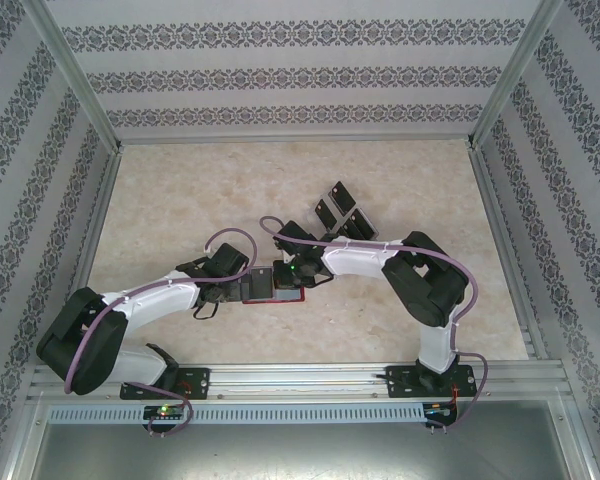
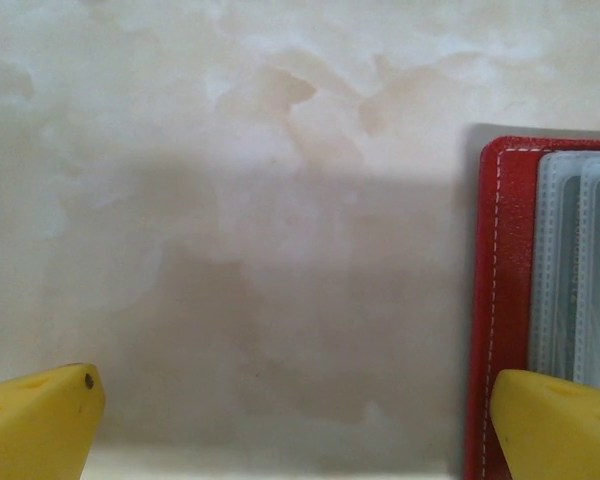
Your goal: Put the credit cards into the card holder
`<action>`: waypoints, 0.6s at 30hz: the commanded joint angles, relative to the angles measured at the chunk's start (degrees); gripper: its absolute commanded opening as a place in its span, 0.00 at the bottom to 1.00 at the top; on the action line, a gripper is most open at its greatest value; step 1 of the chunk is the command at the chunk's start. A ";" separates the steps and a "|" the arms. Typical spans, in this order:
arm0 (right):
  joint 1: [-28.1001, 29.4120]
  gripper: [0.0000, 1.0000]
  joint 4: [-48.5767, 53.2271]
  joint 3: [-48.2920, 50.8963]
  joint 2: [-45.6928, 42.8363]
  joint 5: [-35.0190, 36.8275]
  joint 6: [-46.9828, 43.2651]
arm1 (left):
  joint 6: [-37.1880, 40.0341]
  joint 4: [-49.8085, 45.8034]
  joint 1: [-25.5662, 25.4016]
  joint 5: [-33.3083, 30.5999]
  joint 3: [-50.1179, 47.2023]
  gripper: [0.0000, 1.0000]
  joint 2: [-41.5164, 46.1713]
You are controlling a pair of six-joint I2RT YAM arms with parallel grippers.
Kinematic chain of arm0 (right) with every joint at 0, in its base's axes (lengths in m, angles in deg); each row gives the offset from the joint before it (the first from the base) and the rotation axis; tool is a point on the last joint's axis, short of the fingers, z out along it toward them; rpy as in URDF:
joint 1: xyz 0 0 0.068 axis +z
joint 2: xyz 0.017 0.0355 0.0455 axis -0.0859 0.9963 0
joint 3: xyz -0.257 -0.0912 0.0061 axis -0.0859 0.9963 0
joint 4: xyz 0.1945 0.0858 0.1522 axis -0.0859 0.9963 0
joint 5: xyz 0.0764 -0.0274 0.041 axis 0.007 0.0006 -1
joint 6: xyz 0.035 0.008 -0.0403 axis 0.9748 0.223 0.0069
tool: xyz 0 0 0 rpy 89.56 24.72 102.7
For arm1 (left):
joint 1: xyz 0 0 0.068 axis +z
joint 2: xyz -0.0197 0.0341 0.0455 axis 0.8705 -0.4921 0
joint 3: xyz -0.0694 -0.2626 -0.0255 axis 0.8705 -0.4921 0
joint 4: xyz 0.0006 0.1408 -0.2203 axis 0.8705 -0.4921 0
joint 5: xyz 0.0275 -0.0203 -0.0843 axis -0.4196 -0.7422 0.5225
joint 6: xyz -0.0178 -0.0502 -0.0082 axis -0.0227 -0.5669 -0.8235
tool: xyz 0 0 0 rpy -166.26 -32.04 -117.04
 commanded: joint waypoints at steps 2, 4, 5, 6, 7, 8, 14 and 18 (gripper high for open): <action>-0.39 0.00 0.36 0.05 -2.38 0.89 -1.34 | -0.41 -2.25 0.50 -0.73 0.73 1.00 1.44; -0.39 0.00 0.53 -0.53 -2.56 0.83 -1.47 | -0.33 -2.65 0.50 -1.17 0.99 1.00 1.89; -0.35 0.00 0.66 -0.84 -2.51 0.80 -1.44 | -0.29 -2.78 0.50 -1.43 1.03 1.00 2.08; -0.39 0.00 0.72 -1.25 -2.34 0.82 -1.52 | -0.18 -2.99 0.45 -1.57 1.16 1.00 2.24; -0.39 0.00 0.83 -1.55 -2.11 0.76 -1.53 | -0.12 -3.09 0.49 -1.66 1.31 1.00 2.27; -0.29 0.00 0.82 -1.84 -1.83 0.59 -1.58 | -0.08 -3.20 0.50 -1.75 1.43 1.00 2.25; 0.31 0.00 0.71 -3.42 0.81 -0.16 -1.48 | -0.07 -2.87 0.44 -1.42 1.15 1.00 1.96; 0.90 0.00 0.60 -4.13 1.96 -0.40 -1.33 | -0.15 -2.61 0.49 -1.22 0.99 1.00 1.66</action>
